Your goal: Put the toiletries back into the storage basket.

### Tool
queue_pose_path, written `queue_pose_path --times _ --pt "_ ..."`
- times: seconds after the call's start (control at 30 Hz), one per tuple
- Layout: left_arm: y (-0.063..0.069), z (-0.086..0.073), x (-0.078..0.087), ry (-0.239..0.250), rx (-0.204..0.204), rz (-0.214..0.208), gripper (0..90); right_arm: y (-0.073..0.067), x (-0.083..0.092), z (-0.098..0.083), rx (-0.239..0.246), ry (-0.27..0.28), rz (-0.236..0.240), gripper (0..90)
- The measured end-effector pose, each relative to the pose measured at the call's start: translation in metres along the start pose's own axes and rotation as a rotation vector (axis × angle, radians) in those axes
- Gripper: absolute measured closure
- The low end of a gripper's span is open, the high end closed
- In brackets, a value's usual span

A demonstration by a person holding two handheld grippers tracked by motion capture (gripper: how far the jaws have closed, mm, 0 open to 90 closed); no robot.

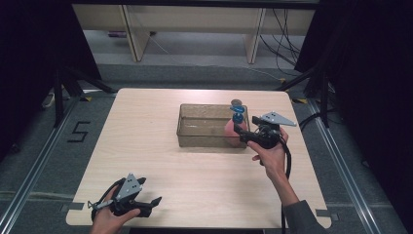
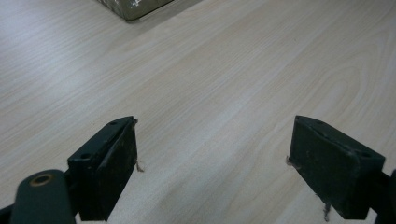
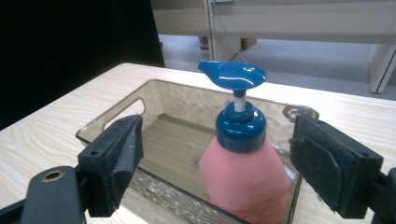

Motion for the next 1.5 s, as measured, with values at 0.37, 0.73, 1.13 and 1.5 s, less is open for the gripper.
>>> queue_pose_path --times 0.37,0.73,1.13,1.5 --pt "0.0 0.001 0.0 0.026 0.028 0.001 14.9 -0.008 0.004 -0.006 0.015 -0.019 0.008 16.3" --pt "-0.001 0.002 0.001 0.015 0.026 0.012 14.9 -0.015 0.011 -0.011 -0.042 -0.004 0.04 15.9" --pt "-0.001 0.003 0.0 0.017 0.02 0.007 14.9 -0.011 0.014 -0.017 -0.025 -0.016 0.047 15.8" --pt "-0.004 0.001 0.002 0.042 0.028 0.021 14.9 -0.018 0.019 -0.018 -0.019 -0.003 0.055 15.8"
Point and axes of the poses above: each handheld gripper's, and its own axes: x roughly backward along the jaws, z roughly out of its top, y roughly to its right, the point moved 4 cm from there along -x, roughly forward along the jaws, and after that the axes turned 8 degrees about z, right-handed, at the moved point
